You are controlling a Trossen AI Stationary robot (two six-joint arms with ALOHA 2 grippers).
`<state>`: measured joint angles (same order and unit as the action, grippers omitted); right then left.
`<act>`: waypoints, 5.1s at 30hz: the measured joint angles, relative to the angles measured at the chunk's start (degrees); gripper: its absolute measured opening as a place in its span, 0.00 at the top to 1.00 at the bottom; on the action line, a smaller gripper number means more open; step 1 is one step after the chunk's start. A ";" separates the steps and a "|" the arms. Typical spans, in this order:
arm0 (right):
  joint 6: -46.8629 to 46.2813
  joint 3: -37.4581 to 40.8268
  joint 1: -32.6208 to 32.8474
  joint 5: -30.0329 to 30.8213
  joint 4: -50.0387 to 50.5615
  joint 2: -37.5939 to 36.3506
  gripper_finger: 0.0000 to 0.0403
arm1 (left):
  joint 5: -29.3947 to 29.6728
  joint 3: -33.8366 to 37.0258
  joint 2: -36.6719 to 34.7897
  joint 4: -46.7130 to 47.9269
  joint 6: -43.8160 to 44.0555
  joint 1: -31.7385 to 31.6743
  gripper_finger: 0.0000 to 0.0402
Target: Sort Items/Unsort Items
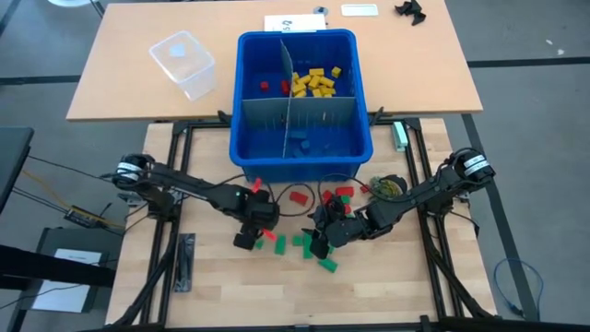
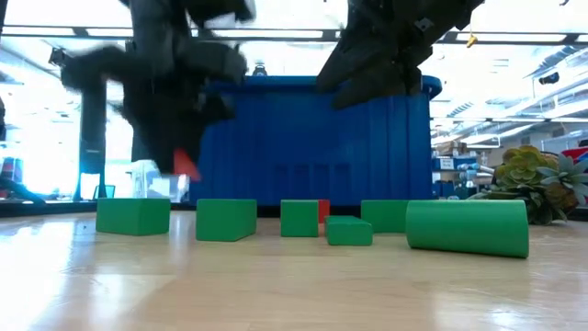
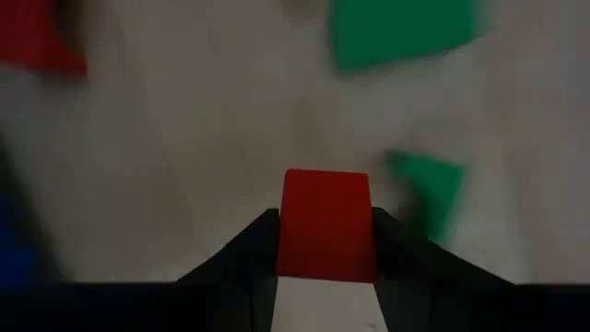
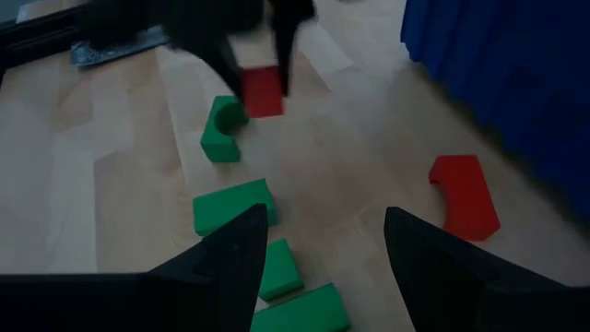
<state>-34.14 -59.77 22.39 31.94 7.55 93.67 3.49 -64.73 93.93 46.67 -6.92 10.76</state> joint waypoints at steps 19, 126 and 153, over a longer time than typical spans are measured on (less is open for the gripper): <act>0.80 0.00 0.00 0.21 -0.20 0.00 0.46 | 19.17 -15.83 -18.38 -13.58 -12.61 -21.47 0.64; -27.02 14.23 -9.40 -11.84 24.02 -1.68 0.67 | 23.08 18.16 -32.41 -47.21 17.68 2.10 0.43; -5.48 -2.84 -0.62 -2.35 5.68 -11.94 0.67 | 19.00 18.12 -27.17 -56.89 -4.75 5.83 0.43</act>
<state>-39.61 -62.61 21.77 29.60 13.23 81.73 22.49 -46.61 66.76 -10.22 -11.67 16.59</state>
